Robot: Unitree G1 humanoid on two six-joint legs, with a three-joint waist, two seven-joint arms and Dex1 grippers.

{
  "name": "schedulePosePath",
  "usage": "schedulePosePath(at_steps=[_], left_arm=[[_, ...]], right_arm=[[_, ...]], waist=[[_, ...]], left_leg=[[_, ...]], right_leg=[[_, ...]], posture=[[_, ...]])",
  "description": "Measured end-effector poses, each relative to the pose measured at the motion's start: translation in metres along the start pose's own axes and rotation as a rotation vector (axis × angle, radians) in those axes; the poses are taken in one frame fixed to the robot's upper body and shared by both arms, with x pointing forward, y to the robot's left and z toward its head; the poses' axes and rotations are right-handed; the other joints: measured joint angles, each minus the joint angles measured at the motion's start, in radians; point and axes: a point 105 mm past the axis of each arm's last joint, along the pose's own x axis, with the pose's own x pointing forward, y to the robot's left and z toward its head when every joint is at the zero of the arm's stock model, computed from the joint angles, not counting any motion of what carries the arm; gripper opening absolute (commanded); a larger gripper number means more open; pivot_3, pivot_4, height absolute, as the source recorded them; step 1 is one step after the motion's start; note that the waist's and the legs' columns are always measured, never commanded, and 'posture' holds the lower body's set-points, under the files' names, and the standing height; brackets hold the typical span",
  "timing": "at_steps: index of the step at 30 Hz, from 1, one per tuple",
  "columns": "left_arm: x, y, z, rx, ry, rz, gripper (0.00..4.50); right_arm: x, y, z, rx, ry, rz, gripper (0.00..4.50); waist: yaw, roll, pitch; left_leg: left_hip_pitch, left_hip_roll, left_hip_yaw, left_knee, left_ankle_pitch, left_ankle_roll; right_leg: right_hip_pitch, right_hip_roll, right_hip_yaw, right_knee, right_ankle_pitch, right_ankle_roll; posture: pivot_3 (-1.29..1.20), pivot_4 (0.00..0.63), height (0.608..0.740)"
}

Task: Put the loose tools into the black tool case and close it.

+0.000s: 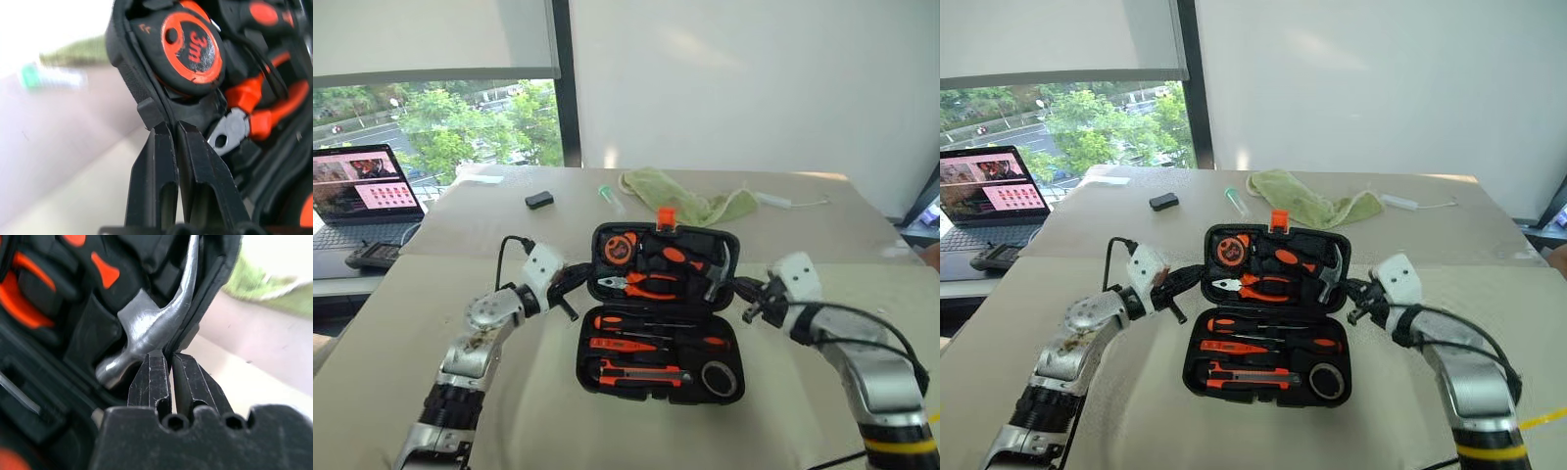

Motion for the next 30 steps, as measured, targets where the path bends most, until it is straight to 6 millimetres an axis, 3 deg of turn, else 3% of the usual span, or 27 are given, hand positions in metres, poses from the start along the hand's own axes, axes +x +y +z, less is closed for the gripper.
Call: schedulePosePath(at_steps=[3, 7, 14, 15, 16, 17, 21, 24, 26, 30], left_arm=[[-0.008, -0.005, -0.001, 0.180, -0.048, -0.038, 0.02], [-0.024, -0.014, -0.002, 0.312, -0.085, -0.120, 0.02], [-0.052, -0.026, -0.007, 0.305, -0.068, -0.248, 0.02], [-0.058, -0.027, -0.007, 0.269, -0.055, -0.268, 0.00], [-0.066, -0.027, -0.007, 0.224, -0.040, -0.281, 0.00], [-0.071, -0.028, -0.008, 0.186, -0.027, -0.293, 0.70], [-0.100, -0.027, -0.041, -0.071, 0.160, -0.307, 2.02], [-0.116, -0.015, -0.049, -0.202, 0.233, -0.266, 3.13], [-0.117, -0.011, -0.048, -0.238, 0.235, -0.249, 3.23], [-0.107, -0.011, -0.044, -0.325, 0.221, -0.256, 2.02]], right_arm=[[-0.015, 0.010, -0.003, -0.097, -0.014, -0.059, 0.02], [-0.034, 0.025, -0.005, -0.254, -0.001, -0.057, 0.02], [-0.058, 0.048, -0.008, -0.418, 0.036, 0.023, 0.02], [-0.063, 0.052, -0.008, -0.442, 0.038, 0.048, 0.83], [-0.069, 0.057, -0.009, -0.458, 0.047, 0.083, 0.99], [-0.074, 0.060, -0.011, -0.465, 0.060, 0.108, 1.19], [-0.102, 0.060, -0.032, -0.468, 0.186, 0.152, 2.60], [-0.125, 0.065, -0.044, -0.307, 0.276, 0.181, 2.62], [-0.129, 0.072, -0.041, -0.218, 0.280, 0.202, 2.05], [-0.132, 0.095, -0.031, -0.057, 0.266, 0.314, 0.86]], waist=[[0.003, 0.000, 0.000], [0.004, 0.000, 0.000], [-0.001, 0.001, -0.001], [-0.004, 0.001, -0.001], [-0.006, 0.002, -0.001], [-0.008, 0.002, -0.001], [-0.008, 0.002, -0.001], [0.003, 0.001, 0.000], [0.004, 0.001, 0.000], [0.005, 0.001, 0.000]], left_leg=[[0.004, 0.000, 0.001, 0.001, -0.005, 0.009], [0.004, 0.001, 0.000, 0.004, -0.005, 0.008], [0.006, 0.003, 0.001, 0.008, -0.006, 0.010], [0.008, 0.003, 0.001, 0.008, -0.007, 0.011], [0.012, 0.004, 0.001, 0.007, -0.007, 0.011], [0.015, 0.004, 0.001, 0.007, -0.009, 0.012], [0.020, 0.005, 0.001, 0.007, -0.012, 0.013], [0.020, 0.005, 0.000, 0.008, -0.012, 0.012], [0.021, 0.005, 0.000, 0.009, -0.012, 0.012], [0.021, 0.006, 0.000, 0.010, -0.012, 0.012]], right_leg=[[0.003, -0.001, 0.001, -0.001, 0.000, 0.000], [0.003, -0.001, 0.000, 0.002, 0.000, 0.000], [0.005, 0.000, 0.001, 0.002, 0.000, 0.000], [0.007, 0.000, 0.001, 0.002, -0.001, -0.001], [0.011, 0.001, 0.001, 0.002, -0.002, -0.001], [0.015, 0.001, 0.000, 0.002, -0.004, -0.001], [0.018, 0.001, 0.000, 0.003, -0.007, -0.001], [0.019, 0.000, 0.000, 0.003, -0.007, -0.001], [0.020, 0.000, 0.000, 0.003, -0.007, -0.002], [0.019, -0.001, 0.000, 0.004, -0.006, -0.003]], posture=[[0.00, 0.150, 0.740], [0.00, 0.150, 0.740], [0.00, 0.150, 0.740], [0.00, 0.150, 0.740], [0.00, 0.150, 0.740], [0.00, 0.150, 0.740], [0.00, 0.150, 0.740], [0.00, 0.150, 0.740], [0.00, 0.150, 0.740], [0.00, 0.150, 0.740]])
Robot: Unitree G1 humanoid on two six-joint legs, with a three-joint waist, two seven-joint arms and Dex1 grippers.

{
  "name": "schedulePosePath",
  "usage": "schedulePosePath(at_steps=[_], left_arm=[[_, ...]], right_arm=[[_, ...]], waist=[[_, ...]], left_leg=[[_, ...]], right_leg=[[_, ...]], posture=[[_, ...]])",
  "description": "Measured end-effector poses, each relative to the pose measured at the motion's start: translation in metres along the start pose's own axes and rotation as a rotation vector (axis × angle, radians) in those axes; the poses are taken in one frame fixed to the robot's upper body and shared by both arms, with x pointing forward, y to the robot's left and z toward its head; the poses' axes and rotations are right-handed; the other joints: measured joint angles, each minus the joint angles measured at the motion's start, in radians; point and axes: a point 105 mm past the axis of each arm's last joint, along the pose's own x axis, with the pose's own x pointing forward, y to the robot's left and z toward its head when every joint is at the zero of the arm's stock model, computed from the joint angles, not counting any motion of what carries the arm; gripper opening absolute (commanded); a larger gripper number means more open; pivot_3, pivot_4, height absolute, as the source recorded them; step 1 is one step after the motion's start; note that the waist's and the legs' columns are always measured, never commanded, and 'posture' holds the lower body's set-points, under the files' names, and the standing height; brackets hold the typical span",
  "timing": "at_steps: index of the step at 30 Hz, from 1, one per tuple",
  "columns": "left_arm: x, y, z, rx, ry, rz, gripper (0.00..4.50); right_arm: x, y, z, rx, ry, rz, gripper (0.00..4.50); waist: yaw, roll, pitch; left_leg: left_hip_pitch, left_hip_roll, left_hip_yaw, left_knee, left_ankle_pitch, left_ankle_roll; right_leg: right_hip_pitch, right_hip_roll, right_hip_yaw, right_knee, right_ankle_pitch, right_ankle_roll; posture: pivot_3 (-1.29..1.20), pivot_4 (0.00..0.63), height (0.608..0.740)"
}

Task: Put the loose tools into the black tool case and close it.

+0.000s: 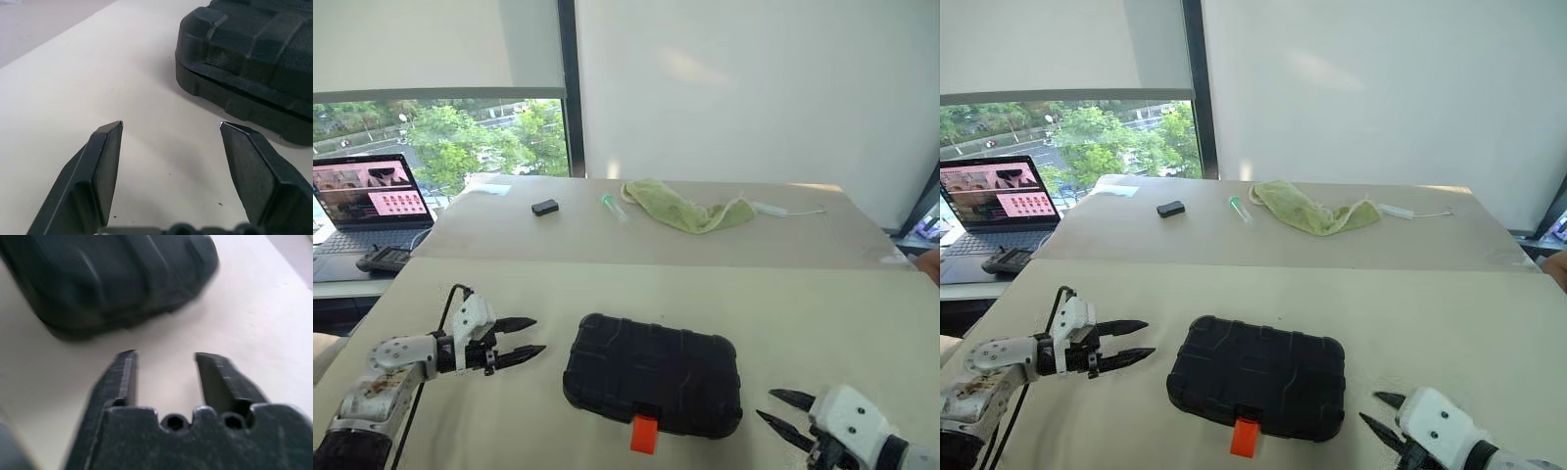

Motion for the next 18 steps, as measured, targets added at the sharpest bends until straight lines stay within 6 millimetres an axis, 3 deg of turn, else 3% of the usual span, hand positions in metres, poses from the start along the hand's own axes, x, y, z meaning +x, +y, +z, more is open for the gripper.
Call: schedulePosePath(at_steps=[2, 4, 6, 10, 13, 18], left_arm=[[0.010, 0.002, 0.010, -0.030, -0.014, -0.013, 1.17], [0.024, 0.006, 0.021, -0.040, -0.029, -0.021, 0.39], [0.041, 0.009, 0.035, -0.030, -0.048, -0.029, 0.10], [0.080, 0.014, 0.060, 0.025, -0.052, -0.033, 0.10], [0.103, 0.010, 0.068, 0.027, -0.061, -0.040, 0.10], [0.108, 0.003, 0.072, 0.031, -0.064, -0.061, 0.10]], right_arm=[[0.002, 0.021, -0.001, 0.056, 0.026, 0.129, 0.08], [0.005, 0.035, 0.001, 0.090, 0.034, 0.232, 0.00], [0.006, 0.047, 0.000, 0.123, 0.052, 0.321, 0.00], [0.018, 0.053, 0.007, 0.124, 0.016, 0.384, 0.00], [0.042, 0.040, 0.014, 0.127, -0.050, 0.339, 0.00], [0.071, 0.011, 0.009, 0.136, -0.054, 0.261, 0.00]], waist=[[0.003, 0.000, 0.000], [0.005, 0.000, 0.000], [0.006, -0.001, 0.000], [0.009, -0.004, -0.001], [-0.003, -0.007, -0.001], [-0.011, -0.007, -0.001]], left_leg=[[0.000, 0.000, -0.001, 0.000, 0.000, 0.000], [-0.001, -0.001, -0.001, 0.000, 0.000, 0.000], [-0.002, -0.002, -0.001, 0.001, 0.000, 0.000], [-0.004, -0.003, -0.002, 0.003, 0.000, 0.000], [-0.004, -0.003, -0.001, 0.003, 0.000, 0.000], [-0.004, -0.003, -0.001, 0.002, 0.001, -0.001]], right_leg=[[0.000, 0.000, -0.001, 0.000, 0.000, 0.000], [0.000, 0.000, 0.000, 0.000, 0.000, 0.000], [0.000, 0.001, 0.000, 0.000, 0.000, 0.000], [0.000, 0.002, 0.000, -0.001, 0.001, 0.001], [-0.001, 0.003, 0.002, -0.001, 0.001, 0.001], [-0.002, 0.003, 0.002, 0.000, 0.001, 0.000]], posture=[[0.00, 0.150, 0.740], [0.00, 0.150, 0.740], [0.00, 0.150, 0.740], [0.00, 0.150, 0.740], [0.00, 0.150, 0.740], [0.00, 0.150, 0.740]])
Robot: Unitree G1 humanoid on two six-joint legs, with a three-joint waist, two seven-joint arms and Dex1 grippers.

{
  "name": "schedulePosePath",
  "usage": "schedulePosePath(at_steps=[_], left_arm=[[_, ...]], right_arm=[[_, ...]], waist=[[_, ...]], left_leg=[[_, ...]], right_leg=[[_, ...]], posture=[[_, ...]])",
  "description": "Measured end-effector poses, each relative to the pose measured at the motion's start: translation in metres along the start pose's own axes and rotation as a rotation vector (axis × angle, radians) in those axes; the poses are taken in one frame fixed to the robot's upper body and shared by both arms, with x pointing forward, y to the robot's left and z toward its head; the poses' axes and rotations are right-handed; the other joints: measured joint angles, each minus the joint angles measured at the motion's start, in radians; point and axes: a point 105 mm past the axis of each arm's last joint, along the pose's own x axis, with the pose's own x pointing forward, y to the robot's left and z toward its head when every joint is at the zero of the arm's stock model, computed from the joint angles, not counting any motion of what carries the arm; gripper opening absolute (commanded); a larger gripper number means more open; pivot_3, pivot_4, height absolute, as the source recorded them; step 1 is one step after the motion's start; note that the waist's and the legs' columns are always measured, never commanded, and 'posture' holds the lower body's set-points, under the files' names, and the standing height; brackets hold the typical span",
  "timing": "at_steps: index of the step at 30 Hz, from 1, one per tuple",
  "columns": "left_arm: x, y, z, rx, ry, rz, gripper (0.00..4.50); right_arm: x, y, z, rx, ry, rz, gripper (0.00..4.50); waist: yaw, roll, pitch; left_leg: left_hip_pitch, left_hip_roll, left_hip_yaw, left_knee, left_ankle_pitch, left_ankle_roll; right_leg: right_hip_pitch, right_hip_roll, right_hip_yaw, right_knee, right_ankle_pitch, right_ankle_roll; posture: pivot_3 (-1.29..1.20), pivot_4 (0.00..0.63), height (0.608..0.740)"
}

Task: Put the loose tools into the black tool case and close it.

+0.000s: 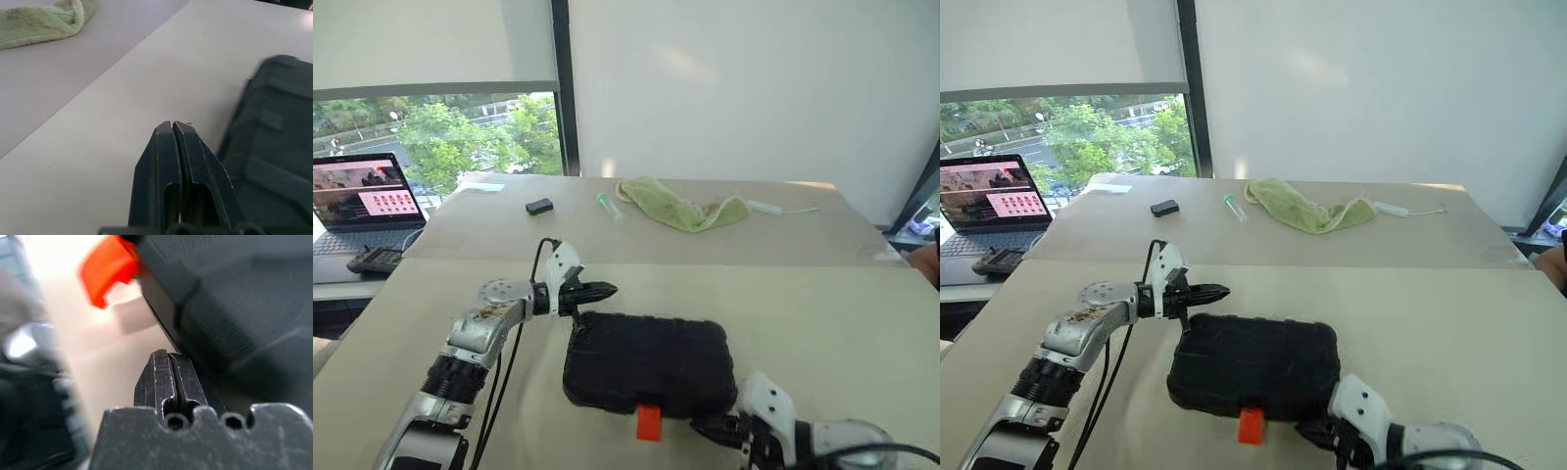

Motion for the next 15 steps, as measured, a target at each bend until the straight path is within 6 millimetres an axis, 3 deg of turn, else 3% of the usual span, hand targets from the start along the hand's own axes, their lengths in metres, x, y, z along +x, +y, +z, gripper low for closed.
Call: schedulePosePath(at_steps=[7, 11, 15], left_arm=[[-0.010, -0.002, 0.012, -0.027, -0.014, -0.007, 0.10], [-0.009, -0.018, 0.026, -0.029, -0.035, -0.095, 0.10], [-0.011, -0.032, 0.031, -0.073, -0.032, -0.190, 1.19]], right_arm=[[0.001, -0.073, 0.027, -0.073, 0.003, -0.172, 0.00], [0.004, -0.104, 0.033, -0.098, 0.020, -0.219, 0.00], [-0.004, -0.099, 0.029, -0.073, 0.019, -0.169, 1.15]], waist=[[0.004, 0.000, 0.000], [0.007, 0.000, 0.001], [0.011, 0.001, 0.001]], left_leg=[[0.000, 0.000, 0.000, 0.000, 0.001, 0.000], [-0.001, 0.000, 0.000, 0.000, 0.001, 0.000], [-0.004, 0.000, -0.001, 0.000, 0.001, 0.000]], right_leg=[[0.000, 0.000, -0.001, 0.000, 0.001, 0.000], [-0.001, 0.000, -0.002, 0.000, 0.001, 0.000], [-0.002, -0.001, -0.002, -0.001, 0.000, 0.001]], posture=[[0.00, 0.150, 0.740], [0.00, 0.150, 0.740], [0.00, 0.150, 0.740]])
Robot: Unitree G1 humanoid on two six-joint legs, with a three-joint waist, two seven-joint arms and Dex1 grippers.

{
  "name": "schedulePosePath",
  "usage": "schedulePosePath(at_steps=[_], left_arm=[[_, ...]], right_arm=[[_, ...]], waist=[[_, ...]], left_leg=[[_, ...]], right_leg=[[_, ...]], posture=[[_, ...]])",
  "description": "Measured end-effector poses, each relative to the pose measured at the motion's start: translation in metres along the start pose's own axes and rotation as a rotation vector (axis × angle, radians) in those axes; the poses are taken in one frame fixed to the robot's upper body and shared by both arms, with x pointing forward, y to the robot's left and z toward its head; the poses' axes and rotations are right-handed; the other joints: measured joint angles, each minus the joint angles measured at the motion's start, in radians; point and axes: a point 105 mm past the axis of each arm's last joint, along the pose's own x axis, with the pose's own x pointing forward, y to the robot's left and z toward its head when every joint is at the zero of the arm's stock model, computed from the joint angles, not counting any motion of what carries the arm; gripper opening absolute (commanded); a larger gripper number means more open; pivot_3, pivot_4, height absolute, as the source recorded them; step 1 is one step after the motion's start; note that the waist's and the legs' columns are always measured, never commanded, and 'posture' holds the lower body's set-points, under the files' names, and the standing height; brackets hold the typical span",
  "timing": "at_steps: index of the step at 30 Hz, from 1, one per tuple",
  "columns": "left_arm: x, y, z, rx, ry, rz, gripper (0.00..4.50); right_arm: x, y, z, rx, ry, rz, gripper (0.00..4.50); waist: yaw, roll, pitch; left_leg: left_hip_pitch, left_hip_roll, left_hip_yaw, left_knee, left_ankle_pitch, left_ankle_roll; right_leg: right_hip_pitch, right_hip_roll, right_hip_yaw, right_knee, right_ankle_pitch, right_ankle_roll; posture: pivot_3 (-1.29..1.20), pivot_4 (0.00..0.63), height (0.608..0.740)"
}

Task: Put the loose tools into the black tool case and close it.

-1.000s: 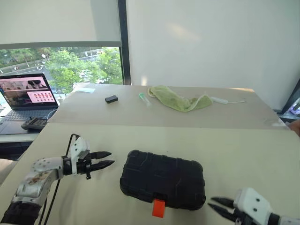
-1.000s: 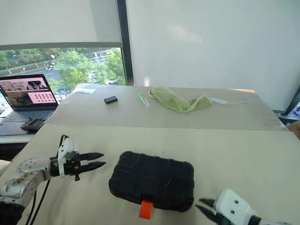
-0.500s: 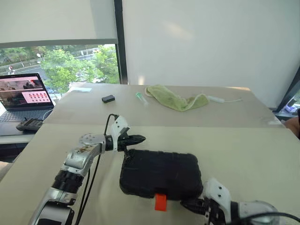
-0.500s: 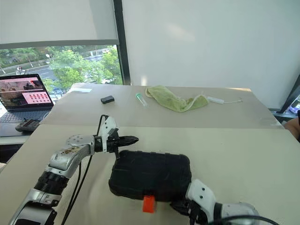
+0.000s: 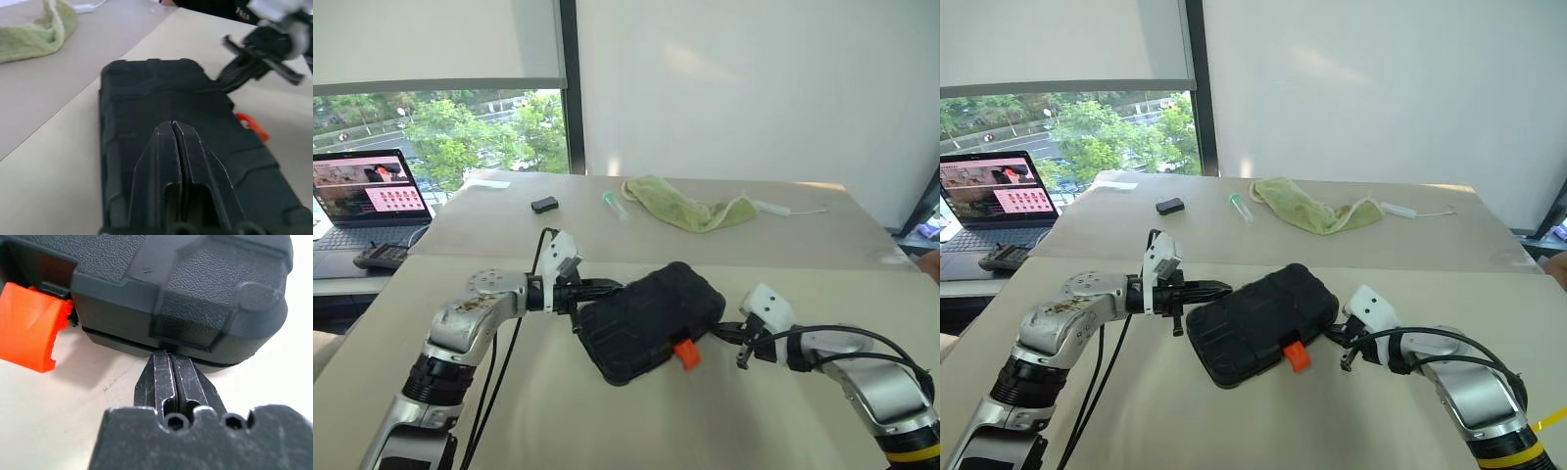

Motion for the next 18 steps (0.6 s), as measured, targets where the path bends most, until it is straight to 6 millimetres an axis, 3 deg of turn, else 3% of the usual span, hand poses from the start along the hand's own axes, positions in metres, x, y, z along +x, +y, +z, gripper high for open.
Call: schedulePosePath(at_steps=[3, 7, 9, 11, 14, 18], left_arm=[[-0.006, -0.005, -0.001, -0.009, 0.030, -0.046, 2.29], [-0.005, -0.013, -0.005, -0.011, 0.062, -0.117, 3.72], [0.000, -0.020, -0.019, 0.008, 0.111, -0.169, 3.72], [0.004, -0.026, -0.039, 0.012, 0.177, -0.206, 3.72], [0.005, -0.026, -0.045, 0.087, 0.205, -0.214, 3.72], [0.008, -0.026, -0.046, 0.122, 0.202, -0.222, 3.72]], right_arm=[[-0.020, 0.016, 0.002, 0.058, -0.023, 0.034, 2.18], [-0.036, 0.046, 0.025, 0.152, -0.115, 0.070, 3.59], [-0.030, 0.059, 0.030, 0.219, -0.138, 0.062, 3.59], [-0.020, 0.068, 0.022, 0.261, -0.091, 0.062, 3.59], [-0.010, 0.072, 0.017, 0.290, -0.067, 0.041, 3.59], [0.006, 0.063, 0.014, 0.328, -0.051, -0.048, 3.59]], waist=[[0.000, 0.000, 0.000], [-0.002, 0.000, 0.000], [-0.005, 0.000, 0.000], [-0.004, 0.001, 0.000], [-0.003, 0.001, 0.000], [0.000, 0.003, -0.001]], left_leg=[[-0.001, 0.000, 0.000, 0.000, 0.000, 0.000], [0.000, 0.000, -0.001, 0.000, -0.002, 0.003], [0.003, 0.000, -0.001, 0.000, -0.002, 0.003], [0.003, 0.000, 0.000, -0.001, -0.001, 0.002], [0.004, 0.000, 0.000, 0.000, -0.001, 0.001], [0.003, 0.000, 0.000, 0.000, -0.001, 0.002]], right_leg=[[0.000, 0.000, 0.000, 0.000, 0.000, 0.000], [0.001, -0.001, 0.000, -0.001, 0.000, 0.000], [0.003, -0.001, 0.001, -0.001, 0.000, 0.000], [0.002, -0.001, 0.002, -0.001, 0.000, -0.001], [0.002, -0.001, 0.002, 0.000, 0.000, -0.003], [0.002, -0.001, 0.001, 0.000, 0.000, -0.002]], posture=[[0.00, 0.150, 0.740], [0.00, 0.150, 0.740], [0.00, 0.150, 0.740], [0.00, 0.150, 0.740], [0.00, 0.150, 0.740], [0.00, 0.150, 0.740]])
